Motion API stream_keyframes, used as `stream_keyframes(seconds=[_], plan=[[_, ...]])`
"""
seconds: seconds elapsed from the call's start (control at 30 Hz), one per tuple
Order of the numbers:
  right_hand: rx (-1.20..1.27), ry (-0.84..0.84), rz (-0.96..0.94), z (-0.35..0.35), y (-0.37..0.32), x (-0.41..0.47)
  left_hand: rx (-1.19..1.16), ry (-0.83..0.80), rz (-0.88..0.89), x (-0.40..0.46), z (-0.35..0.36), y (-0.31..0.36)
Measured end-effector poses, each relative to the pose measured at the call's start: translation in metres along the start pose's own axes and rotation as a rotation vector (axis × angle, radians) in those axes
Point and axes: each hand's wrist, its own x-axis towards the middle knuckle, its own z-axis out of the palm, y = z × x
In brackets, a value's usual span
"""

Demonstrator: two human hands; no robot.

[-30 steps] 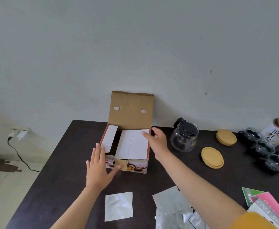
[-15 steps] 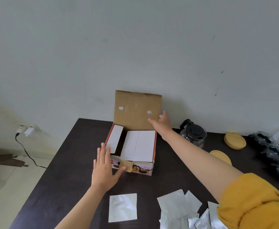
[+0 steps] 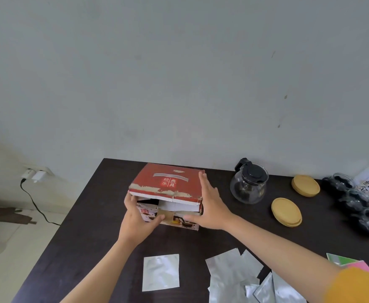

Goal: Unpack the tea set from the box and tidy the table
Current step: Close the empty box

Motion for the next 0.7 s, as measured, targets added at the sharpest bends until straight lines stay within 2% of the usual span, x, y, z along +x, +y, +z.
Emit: stream_keyframes(seconds=[0.1,0.23,0.37,0.7], plan=[[-0.101,-0.064,0.0,0.004,0.003,-0.007,-0.15,0.011,-0.102,-0.001,-0.004,0.007],[-0.132,-0.024,-0.007,0.008,0.007,-0.003,-0.135,0.049,-0.115,0.001,-0.008,0.008],[-0.088,-0.053,0.03,0.011,0.011,-0.002,-0.125,0.129,-0.172,0.005,-0.008,0.004],[-0.039,-0.03,0.03,0.02,0.01,-0.007,-0.122,0.169,-0.194,0.01,-0.004,-0.002]])
